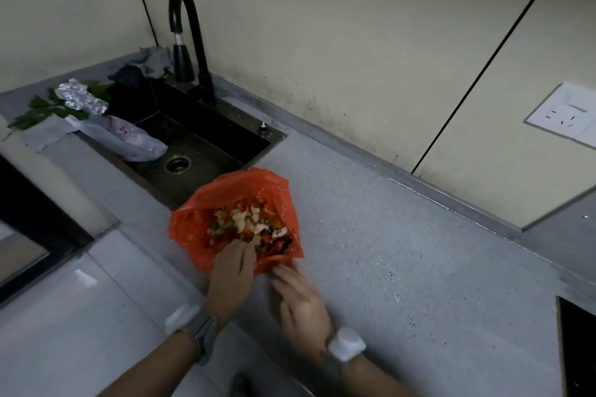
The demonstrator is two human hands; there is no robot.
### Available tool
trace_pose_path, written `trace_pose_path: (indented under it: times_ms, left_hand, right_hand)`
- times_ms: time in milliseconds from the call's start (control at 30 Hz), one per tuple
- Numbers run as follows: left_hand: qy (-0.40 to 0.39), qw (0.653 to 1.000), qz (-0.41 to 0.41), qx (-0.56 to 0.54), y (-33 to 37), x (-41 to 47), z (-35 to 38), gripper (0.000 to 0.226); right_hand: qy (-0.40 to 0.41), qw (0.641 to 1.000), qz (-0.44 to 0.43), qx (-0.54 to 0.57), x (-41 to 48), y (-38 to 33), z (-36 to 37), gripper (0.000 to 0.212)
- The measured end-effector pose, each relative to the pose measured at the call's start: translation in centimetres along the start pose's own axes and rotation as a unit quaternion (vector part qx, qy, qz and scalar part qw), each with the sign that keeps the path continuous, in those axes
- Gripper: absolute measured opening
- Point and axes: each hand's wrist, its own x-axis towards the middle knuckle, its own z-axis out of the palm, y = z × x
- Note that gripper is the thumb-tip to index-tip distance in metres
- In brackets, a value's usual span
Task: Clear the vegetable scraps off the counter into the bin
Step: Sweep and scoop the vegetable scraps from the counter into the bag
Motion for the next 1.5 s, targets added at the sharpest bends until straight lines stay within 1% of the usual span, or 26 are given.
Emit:
trace_pose_path:
  times_ms: [33, 67, 100, 167, 200, 233, 300, 400, 467, 533, 600, 667, 700, 767, 867, 933, 1000, 1033, 1100, 1200, 1267, 1333, 1433, 1500]
  left_hand:
    - [0.001, 1.0, -0.013, 0.021, -1.0, -0.9, 0.3, 0.034]
    - [-0.008, 0.999, -0.029, 0.027, -2.0, -2.0, 0.8, 0.033]
    - [-0.016, 0.999, -0.034, 0.035, -2.8, -2.9, 1.0, 0.033]
    - [-0.013, 0.997, -0.025, 0.07, -3.8, -3.8, 1.4, 0.036]
    - [-0.018, 0.996, -0.033, 0.078, -4.2, -4.2, 1.8, 0.038]
    - [-0.026, 0.995, -0.043, 0.09, -4.5, -4.3, 2.2, 0.04]
    - [-0.049, 0.991, -0.045, 0.119, -4.7, -4.8, 2.6, 0.048]
    - [-0.1, 0.984, -0.007, 0.145, -5.6, -5.6, 3.4, 0.046]
    - [-0.123, 0.982, -0.012, 0.146, -5.6, -6.1, 3.8, 0.046]
    - [-0.139, 0.979, -0.011, 0.147, -5.4, -6.6, 4.7, 0.05]
    - [-0.159, 0.977, -0.015, 0.143, -4.6, -6.6, 5.2, 0.055]
    - [-0.178, 0.973, 0.019, 0.148, -3.7, -6.4, 5.9, 0.054]
    - [-0.184, 0.971, 0.042, 0.15, -3.3, -6.4, 6.4, 0.051]
    - [-0.193, 0.966, 0.078, 0.15, -2.7, -6.2, 7.7, 0.05]
    - [-0.221, 0.952, 0.128, 0.171, -0.6, -5.5, 10.2, 0.05]
    - [-0.236, 0.947, 0.105, 0.191, 0.7, -4.8, 11.4, 0.05]
    - [-0.245, 0.943, 0.076, 0.211, 1.0, -3.9, 12.4, 0.055]
    - [-0.253, 0.938, 0.077, 0.223, 0.8, -3.6, 12.7, 0.059]
    - [-0.264, 0.919, 0.109, 0.27, -0.2, -3.4, 13.6, 0.066]
    - [-0.269, 0.898, 0.12, 0.327, -0.8, -3.8, 13.9, 0.062]
    - [-0.269, 0.892, 0.131, 0.339, -0.9, -3.9, 14.0, 0.061]
    - [-0.272, 0.886, 0.138, 0.35, -0.9, -4.0, 13.9, 0.062]
    - [-0.272, 0.884, 0.148, 0.349, -0.5, -4.0, 13.8, 0.065]
    - [-0.275, 0.888, 0.145, 0.338, -0.2, -4.0, 13.7, 0.064]
  right_hand:
    - [-0.023, 0.998, -0.048, 0.016, -1.6, 0.0, 0.9, 0.038]
    - [-0.064, 0.994, -0.086, 0.029, -2.7, -0.1, 1.9, 0.037]
    - [-0.125, 0.986, -0.111, 0.03, -3.7, -0.4, 2.8, 0.041]
    - [-0.238, 0.964, -0.119, 0.011, -5.1, -1.4, 4.3, 0.054]
    - [-0.273, 0.956, -0.109, -0.001, -5.7, -1.6, 5.1, 0.058]
    - [-0.296, 0.948, -0.112, -0.017, -5.8, -1.5, 5.8, 0.059]
    - [-0.314, 0.939, -0.128, -0.048, -6.1, -1.3, 6.2, 0.056]
    - [-0.296, 0.944, -0.128, -0.068, -6.2, 0.0, 6.2, 0.055]
    - [-0.291, 0.949, -0.095, -0.074, -6.1, 1.7, 5.5, 0.057]
    - [-0.311, 0.944, -0.038, -0.103, -5.6, 4.3, 3.4, 0.06]
    - [-0.308, 0.937, 0.036, -0.161, -4.5, 7.7, 0.3, 0.065]
    - [-0.293, 0.932, 0.124, -0.175, -3.4, 10.8, -3.1, 0.065]
    - [-0.289, 0.93, 0.146, -0.171, -2.9, 12.0, -4.6, 0.064]
    - [-0.286, 0.937, 0.122, -0.159, -2.2, 12.7, -6.4, 0.061]
    - [-0.251, 0.956, 0.062, -0.137, -4.0, 11.2, -8.2, 0.057]
    - [-0.257, 0.958, 0.002, -0.124, -7.1, 9.1, -8.2, 0.055]
    - [-0.296, 0.946, -0.068, -0.116, -11.4, 7.0, -6.9, 0.052]
    - [-0.321, 0.936, -0.092, -0.113, -13.4, 6.2, -6.1, 0.051]
    - [-0.355, 0.92, -0.119, -0.113, -15.9, 5.4, -5.0, 0.051]
    - [-0.381, 0.902, -0.148, -0.139, -15.6, 7.1, -4.6, 0.053]
    - [-0.388, 0.897, -0.124, -0.17, -13.7, 9.2, -5.2, 0.055]
    - [-0.386, 0.896, -0.07, -0.208, -11.1, 11.7, -6.4, 0.062]
    - [-0.344, 0.9, 0.002, -0.266, -7.8, 14.3, -8.0, 0.064]
    - [-0.297, 0.918, 0.043, -0.26, -6.3, 14.4, -9.2, 0.063]
